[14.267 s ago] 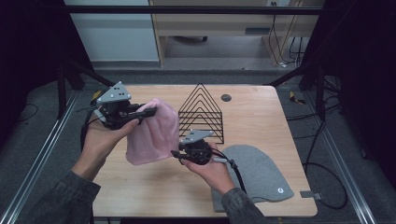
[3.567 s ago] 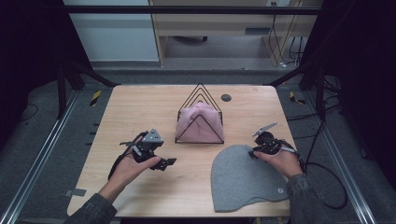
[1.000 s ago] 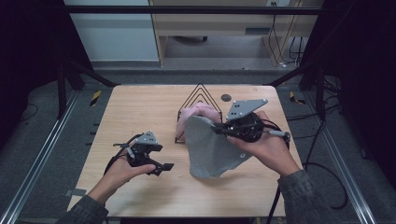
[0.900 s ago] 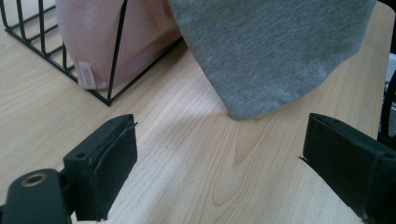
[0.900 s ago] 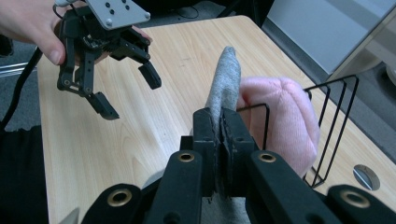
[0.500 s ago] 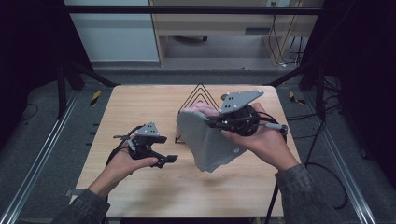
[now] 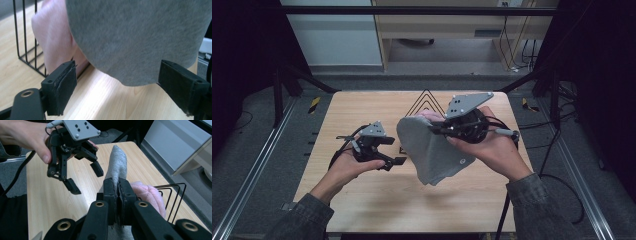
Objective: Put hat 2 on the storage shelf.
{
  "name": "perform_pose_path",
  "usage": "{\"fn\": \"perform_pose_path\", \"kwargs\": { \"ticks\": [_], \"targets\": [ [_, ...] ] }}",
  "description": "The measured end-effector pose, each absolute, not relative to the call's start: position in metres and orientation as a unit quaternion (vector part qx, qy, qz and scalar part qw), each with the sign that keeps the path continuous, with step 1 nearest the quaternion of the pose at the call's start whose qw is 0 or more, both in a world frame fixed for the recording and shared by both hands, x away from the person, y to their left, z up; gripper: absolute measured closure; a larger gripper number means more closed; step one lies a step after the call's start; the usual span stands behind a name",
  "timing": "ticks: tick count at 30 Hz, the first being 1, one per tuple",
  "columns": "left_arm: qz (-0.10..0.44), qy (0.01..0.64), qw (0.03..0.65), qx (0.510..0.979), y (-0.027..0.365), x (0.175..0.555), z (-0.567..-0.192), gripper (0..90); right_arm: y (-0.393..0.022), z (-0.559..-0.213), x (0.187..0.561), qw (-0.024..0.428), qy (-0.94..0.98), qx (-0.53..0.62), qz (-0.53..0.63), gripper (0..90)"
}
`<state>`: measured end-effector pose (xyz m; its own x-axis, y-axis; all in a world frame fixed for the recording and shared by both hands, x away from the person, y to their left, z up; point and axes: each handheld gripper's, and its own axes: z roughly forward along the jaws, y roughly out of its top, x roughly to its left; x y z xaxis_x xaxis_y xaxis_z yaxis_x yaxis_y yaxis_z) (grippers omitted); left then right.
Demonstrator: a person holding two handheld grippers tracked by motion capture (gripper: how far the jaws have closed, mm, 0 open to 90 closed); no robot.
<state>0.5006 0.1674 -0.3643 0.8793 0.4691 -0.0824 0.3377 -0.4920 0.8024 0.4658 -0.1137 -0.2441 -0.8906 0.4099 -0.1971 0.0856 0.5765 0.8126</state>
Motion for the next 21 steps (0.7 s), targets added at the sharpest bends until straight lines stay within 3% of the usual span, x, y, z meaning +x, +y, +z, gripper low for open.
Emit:
{"fn": "perform_pose_path", "kwargs": {
  "ticks": [21],
  "targets": [
    [0.067,0.224,0.450,0.862,0.159,0.512,-0.363,15.3,-0.111,-0.243,0.466,0.181,0.868,0.140,0.440,86.1]
  ]
}}
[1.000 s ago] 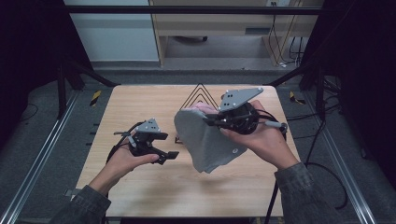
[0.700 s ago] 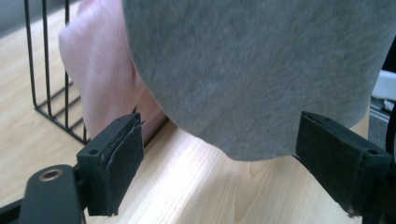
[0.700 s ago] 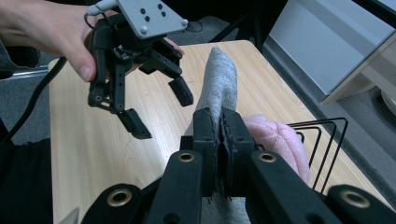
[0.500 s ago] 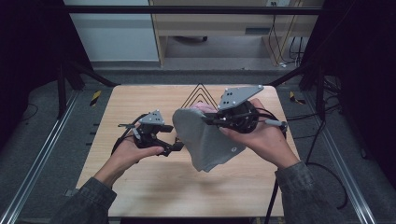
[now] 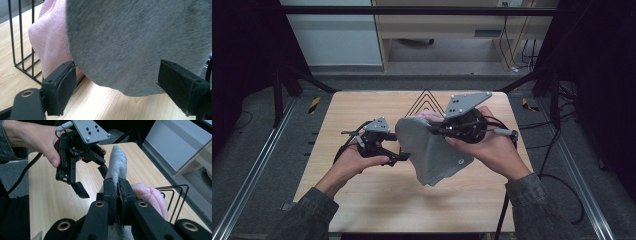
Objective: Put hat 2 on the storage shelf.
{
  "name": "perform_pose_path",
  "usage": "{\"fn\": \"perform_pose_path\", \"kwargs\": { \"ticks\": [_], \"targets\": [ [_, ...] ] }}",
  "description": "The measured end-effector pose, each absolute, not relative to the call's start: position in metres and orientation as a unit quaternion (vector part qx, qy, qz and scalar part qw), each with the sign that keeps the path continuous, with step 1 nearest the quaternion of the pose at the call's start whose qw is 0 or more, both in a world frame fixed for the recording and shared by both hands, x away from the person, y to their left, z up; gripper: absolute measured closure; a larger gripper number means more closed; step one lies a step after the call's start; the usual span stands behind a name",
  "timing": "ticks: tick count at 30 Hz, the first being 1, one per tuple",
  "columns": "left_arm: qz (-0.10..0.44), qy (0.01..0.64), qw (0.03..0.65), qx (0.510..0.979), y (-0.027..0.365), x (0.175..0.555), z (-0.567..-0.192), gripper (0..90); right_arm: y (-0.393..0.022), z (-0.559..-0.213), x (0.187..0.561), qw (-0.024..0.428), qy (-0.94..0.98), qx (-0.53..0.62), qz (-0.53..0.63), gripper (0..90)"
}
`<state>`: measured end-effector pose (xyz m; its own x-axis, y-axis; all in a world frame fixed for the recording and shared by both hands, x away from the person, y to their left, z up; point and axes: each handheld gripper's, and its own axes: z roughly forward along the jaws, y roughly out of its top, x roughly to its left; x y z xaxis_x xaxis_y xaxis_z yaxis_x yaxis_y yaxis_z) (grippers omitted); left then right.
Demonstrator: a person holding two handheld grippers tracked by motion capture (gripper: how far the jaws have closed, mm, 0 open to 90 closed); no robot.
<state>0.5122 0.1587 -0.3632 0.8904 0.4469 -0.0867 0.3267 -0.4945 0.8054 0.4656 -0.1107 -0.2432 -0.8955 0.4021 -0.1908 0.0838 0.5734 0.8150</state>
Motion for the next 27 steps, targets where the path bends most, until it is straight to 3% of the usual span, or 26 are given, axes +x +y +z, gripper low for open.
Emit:
{"fn": "perform_pose_path", "kwargs": {
  "ticks": [17,21,22,23,25,26,27],
  "targets": [
    [0.061,0.222,0.452,0.862,0.155,0.521,-0.367,14.9,-0.109,-0.245,0.464,0.175,0.869,0.138,0.443,86.1],
    [0.055,0.216,0.456,0.862,0.153,0.523,-0.368,25.1,-0.108,-0.246,0.465,0.173,0.869,0.139,0.442,86.2],
    [0.054,0.213,0.456,0.862,0.152,0.523,-0.368,38.8,-0.108,-0.247,0.466,0.172,0.870,0.139,0.441,86.2],
    [0.058,0.210,0.453,0.864,0.152,0.523,-0.367,38.8,-0.108,-0.247,0.466,0.172,0.870,0.139,0.441,86.2],
    [0.059,0.208,0.453,0.865,0.150,0.523,-0.367,54.0,-0.109,-0.248,0.466,0.172,0.869,0.141,0.441,86.2],
    [0.061,0.205,0.453,0.865,0.150,0.522,-0.367,68.2,-0.110,-0.249,0.467,0.172,0.869,0.143,0.441,86.2],
    [0.062,0.203,0.454,0.866,0.150,0.522,-0.367,68.2,-0.110,-0.249,0.467,0.172,0.869,0.143,0.441,86.2]
  ]
}}
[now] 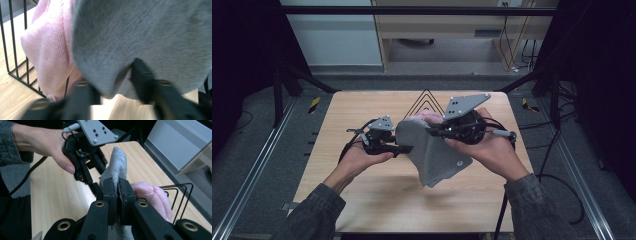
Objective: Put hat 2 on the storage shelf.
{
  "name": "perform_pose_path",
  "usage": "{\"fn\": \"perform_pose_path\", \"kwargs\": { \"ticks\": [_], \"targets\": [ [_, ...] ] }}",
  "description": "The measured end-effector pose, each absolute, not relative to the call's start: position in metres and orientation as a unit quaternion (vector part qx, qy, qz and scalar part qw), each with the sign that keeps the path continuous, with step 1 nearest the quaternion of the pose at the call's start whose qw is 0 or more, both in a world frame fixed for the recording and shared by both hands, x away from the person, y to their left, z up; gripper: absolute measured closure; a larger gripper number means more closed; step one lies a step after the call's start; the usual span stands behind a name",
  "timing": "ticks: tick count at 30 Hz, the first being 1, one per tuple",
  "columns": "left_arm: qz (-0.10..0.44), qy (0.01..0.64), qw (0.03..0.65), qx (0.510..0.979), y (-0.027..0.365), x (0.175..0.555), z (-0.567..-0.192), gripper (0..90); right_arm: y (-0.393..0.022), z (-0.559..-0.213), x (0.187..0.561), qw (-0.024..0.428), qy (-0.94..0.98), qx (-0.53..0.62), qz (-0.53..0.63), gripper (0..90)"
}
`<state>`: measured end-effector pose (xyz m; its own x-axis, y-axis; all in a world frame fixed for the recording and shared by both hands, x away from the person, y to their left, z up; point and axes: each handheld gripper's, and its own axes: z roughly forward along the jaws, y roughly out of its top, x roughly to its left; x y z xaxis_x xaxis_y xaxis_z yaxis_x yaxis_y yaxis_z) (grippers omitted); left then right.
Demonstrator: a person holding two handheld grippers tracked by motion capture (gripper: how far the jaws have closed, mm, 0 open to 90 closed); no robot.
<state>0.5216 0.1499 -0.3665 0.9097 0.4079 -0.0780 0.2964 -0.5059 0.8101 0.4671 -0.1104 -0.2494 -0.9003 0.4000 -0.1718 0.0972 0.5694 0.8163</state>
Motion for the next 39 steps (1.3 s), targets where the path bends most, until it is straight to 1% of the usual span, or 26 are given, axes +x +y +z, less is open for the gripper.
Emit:
{"fn": "perform_pose_path", "kwargs": {
  "ticks": [1,2,3,10,13,23,27,30,35,39],
  "targets": [
    [0.062,0.203,0.454,0.865,0.149,0.521,-0.366,73.0,-0.111,-0.250,0.468,0.172,0.868,0.144,0.442,86.1],
    [0.063,0.205,0.454,0.865,0.149,0.520,-0.365,82.8,-0.114,-0.252,0.469,0.172,0.868,0.148,0.441,86.1],
    [0.064,0.203,0.451,0.867,0.149,0.520,-0.364,85.3,-0.115,-0.253,0.469,0.172,0.868,0.150,0.442,86.1],
    [0.077,0.208,0.448,0.866,0.151,0.515,-0.350,86.3,-0.127,-0.255,0.473,0.174,0.859,0.174,0.448,86.2],
    [0.079,0.204,0.437,0.872,0.152,0.514,-0.342,86.4,-0.132,-0.256,0.476,0.176,0.855,0.186,0.451,86.2],
    [0.095,0.173,0.374,0.906,0.150,0.512,-0.310,86.4,-0.143,-0.258,0.484,0.177,0.853,0.202,0.448,86.1],
    [0.102,0.164,0.361,0.912,0.147,0.513,-0.293,86.4,-0.148,-0.256,0.486,0.177,0.849,0.208,0.453,86.1],
    [0.107,0.160,0.356,0.915,0.146,0.514,-0.281,86.4,-0.152,-0.253,0.488,0.179,0.843,0.215,0.460,86.1],
    [0.115,0.156,0.365,0.911,0.146,0.519,-0.261,86.4,-0.158,-0.244,0.491,0.182,0.832,0.221,0.475,86.2],
    [0.127,0.155,0.369,0.908,0.145,0.522,-0.243,86.4,-0.162,-0.231,0.495,0.189,0.821,0.226,0.489,86.2]
  ]
}}
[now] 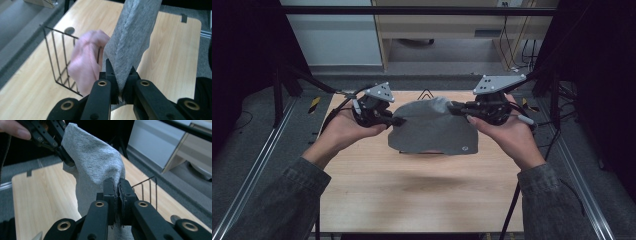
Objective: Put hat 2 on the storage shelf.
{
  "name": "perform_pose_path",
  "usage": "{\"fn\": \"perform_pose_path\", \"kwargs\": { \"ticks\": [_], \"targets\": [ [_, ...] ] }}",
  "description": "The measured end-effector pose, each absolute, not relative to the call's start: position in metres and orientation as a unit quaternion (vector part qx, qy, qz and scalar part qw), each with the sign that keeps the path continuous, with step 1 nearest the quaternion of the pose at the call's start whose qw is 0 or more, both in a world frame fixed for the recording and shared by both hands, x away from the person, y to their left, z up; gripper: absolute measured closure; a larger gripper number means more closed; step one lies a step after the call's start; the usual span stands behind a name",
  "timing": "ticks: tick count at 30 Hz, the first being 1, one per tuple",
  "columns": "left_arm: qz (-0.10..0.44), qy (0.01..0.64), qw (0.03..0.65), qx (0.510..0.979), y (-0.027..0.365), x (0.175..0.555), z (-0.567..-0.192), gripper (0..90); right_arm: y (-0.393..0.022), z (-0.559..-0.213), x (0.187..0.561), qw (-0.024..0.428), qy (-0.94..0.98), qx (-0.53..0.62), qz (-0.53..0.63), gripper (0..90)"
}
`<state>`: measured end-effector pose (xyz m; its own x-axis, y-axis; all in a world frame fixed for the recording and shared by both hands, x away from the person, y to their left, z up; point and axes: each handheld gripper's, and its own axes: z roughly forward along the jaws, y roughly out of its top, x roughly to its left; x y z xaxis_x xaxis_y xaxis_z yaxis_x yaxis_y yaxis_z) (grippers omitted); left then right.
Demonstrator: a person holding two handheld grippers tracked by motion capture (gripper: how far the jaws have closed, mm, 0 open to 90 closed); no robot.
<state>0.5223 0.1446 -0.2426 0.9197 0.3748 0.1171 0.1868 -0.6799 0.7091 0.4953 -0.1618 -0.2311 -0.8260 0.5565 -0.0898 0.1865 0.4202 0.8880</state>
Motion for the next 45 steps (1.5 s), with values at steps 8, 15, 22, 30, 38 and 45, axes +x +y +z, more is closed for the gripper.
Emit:
{"fn": "perform_pose_path", "kwargs": {
  "ticks": [8,15,22,30,38,45],
  "targets": [
    [0.157,0.162,0.387,0.894,0.142,0.531,-0.204,86.6,-0.171,-0.201,0.513,0.204,0.786,0.249,0.528,86.2],
    [0.170,0.176,0.398,0.884,0.139,0.551,-0.183,86.7,-0.174,-0.183,0.533,0.228,0.768,0.263,0.537,86.2],
    [0.183,0.187,0.400,0.879,0.137,0.574,-0.175,86.8,-0.173,-0.175,0.558,0.243,0.758,0.279,0.537,86.2],
    [0.194,0.203,0.402,0.871,0.133,0.592,-0.183,86.8,-0.174,-0.179,0.578,0.250,0.753,0.291,0.535,86.1],
    [0.210,0.218,0.404,0.863,0.129,0.605,-0.192,86.9,-0.175,-0.191,0.593,0.254,0.748,0.296,0.537,86.1],
    [0.213,0.225,0.395,0.865,0.127,0.615,-0.208,86.8,-0.172,-0.208,0.608,0.251,0.753,0.306,0.525,86.0]
  ]
}}
